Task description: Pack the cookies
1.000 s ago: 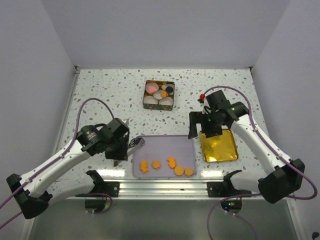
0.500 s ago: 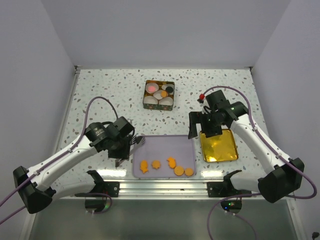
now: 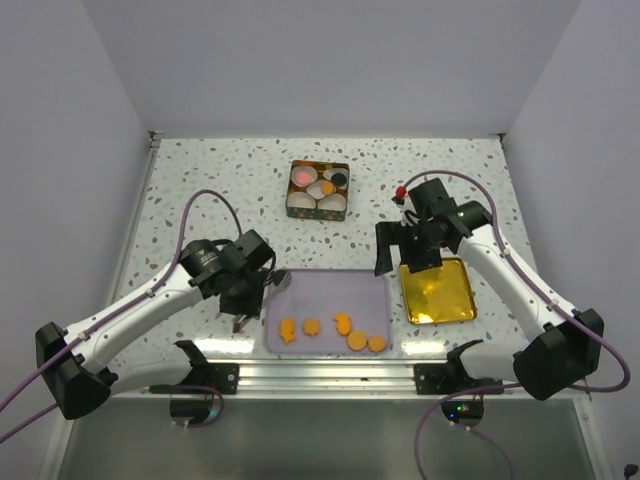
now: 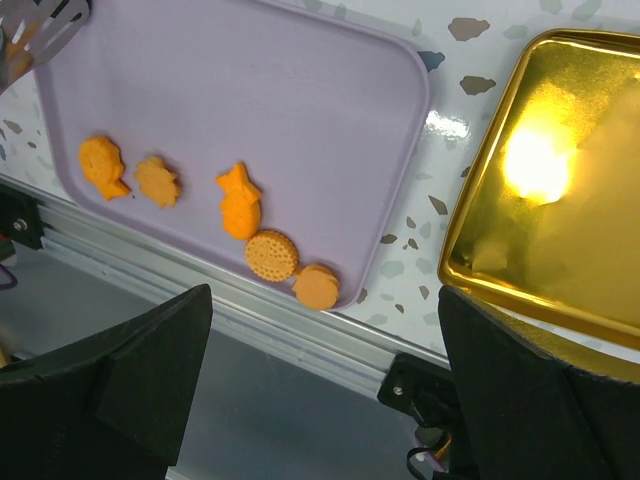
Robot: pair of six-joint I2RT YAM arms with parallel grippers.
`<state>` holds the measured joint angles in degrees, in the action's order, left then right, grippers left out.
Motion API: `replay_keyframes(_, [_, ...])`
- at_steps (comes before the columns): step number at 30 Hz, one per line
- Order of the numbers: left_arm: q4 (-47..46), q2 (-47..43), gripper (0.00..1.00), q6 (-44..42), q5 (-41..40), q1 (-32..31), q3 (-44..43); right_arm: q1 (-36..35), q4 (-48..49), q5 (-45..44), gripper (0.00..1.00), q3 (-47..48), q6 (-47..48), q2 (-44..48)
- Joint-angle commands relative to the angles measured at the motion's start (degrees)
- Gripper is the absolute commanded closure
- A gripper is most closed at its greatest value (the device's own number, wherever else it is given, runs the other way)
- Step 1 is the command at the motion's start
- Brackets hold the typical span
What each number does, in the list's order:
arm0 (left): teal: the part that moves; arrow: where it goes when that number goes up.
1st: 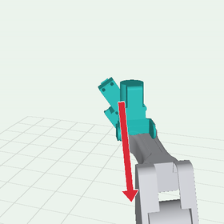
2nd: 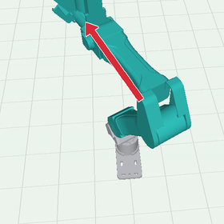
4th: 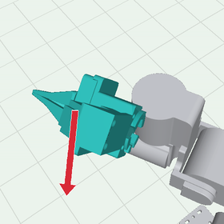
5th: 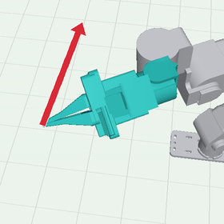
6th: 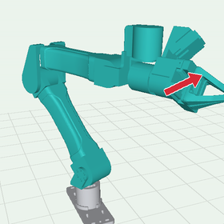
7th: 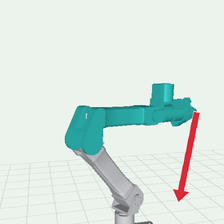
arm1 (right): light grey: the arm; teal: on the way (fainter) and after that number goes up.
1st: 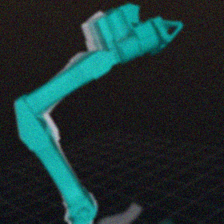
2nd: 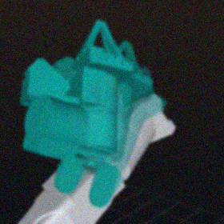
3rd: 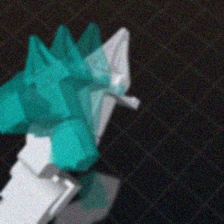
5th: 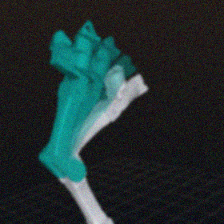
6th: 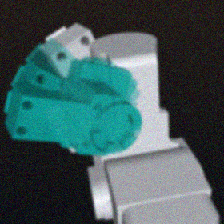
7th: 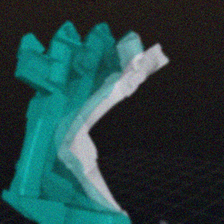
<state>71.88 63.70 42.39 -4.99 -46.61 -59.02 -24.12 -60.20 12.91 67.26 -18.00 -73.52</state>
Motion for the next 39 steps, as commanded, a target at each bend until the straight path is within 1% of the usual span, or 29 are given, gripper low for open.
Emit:
replay_keyframes(1, [-0.07,-0.33,0.59,0.06,-3.09,-0.06,-2.06,-0.31,0.79,0.19,0.01,2.69,1.12,-1.1])
replay_keyframes(5, [0.1,-0.07,0.65,-0.03,-3.97,-0.06,-3.37,-0.31,0.7,0.63,0.01,3.49,1.12,-1.72])
replay_keyframes(9, [0.11,0.72,0.68,-0.47,-4.67,-0.06,-6.27,-0.31,-0.17,0.19,0.01,4.8,1.21,-1.54])
replay_keyframes(14, [0.37,2.48,0.72,-1.87,-5.2,-0.06,-10.48,-0.32,-0.61,-0.25,0.01,3.75,1.04,-0.05])
replay_keyframes(21, [0.9,6.51,0.72,-4.59,-5.9,-0.06,-16.9,-0.31,-0.79,-1.04,0.01,1.21,-0.1,3.29])
replay_keyframes(31, [0.63,13.64,0.72,-8.81,-6.52,-0.06,-27.28,-0.31,-2.46,-2.71,0.01,-0.03,-1.51,7.07])
replay_keyframes(39, [0.63,22.07,0.7,-12.68,-8.98,0.12,-37.12,-0.31,-4.83,-4.82,0.01,-1.08,-1.69,10.58])
